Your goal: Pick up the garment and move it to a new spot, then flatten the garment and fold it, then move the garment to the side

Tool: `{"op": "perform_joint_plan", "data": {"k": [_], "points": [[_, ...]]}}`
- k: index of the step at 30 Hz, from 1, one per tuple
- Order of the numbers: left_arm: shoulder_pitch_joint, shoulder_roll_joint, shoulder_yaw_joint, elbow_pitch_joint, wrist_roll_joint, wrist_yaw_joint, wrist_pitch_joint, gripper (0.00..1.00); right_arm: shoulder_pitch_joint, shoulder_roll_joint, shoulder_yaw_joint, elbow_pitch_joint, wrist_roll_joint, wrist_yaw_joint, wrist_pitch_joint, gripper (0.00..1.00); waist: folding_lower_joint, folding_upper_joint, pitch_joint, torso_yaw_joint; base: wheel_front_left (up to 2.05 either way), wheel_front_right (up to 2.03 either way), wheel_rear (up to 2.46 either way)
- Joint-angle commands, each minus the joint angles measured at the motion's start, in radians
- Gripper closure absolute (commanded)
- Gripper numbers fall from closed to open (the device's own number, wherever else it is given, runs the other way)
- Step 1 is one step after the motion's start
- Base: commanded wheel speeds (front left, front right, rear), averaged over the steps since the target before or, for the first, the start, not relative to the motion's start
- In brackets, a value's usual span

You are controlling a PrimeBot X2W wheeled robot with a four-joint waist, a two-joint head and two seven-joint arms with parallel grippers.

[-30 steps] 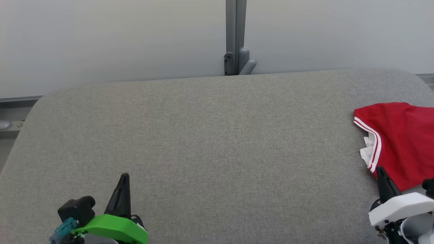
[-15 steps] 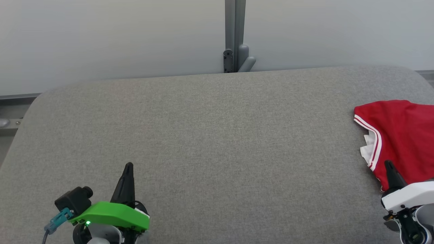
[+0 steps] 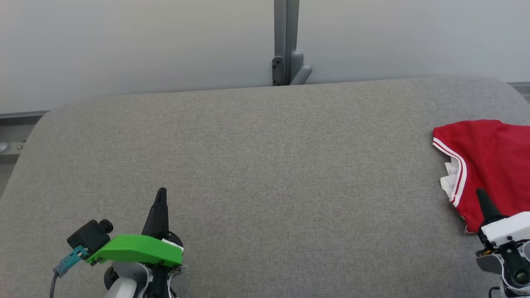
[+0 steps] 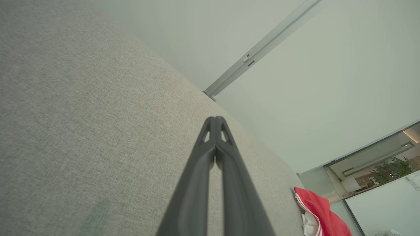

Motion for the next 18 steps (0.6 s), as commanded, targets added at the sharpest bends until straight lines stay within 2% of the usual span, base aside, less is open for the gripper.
{"op": "perform_joint_plan", "data": {"k": [1,18], "points": [[-0.036,-0.002,0.003,-0.001,-0.032,-0.007,-0.008,1.0,-0.033,-0.013,-0.012,0.002,0.028,0.0,0.01,1.0,0.0,0.0,0.001,0.0,0.0,0.0,0.0],[-0.098,-0.034,-0.003,0.056,-0.212,-0.044,-0.021,1.0,-0.102,-0.029,-0.07,0.077,0.205,0.0,0.083,1.0,0.0,0.0,0.015,-0.002,0.0,0.0,0.0]]}}
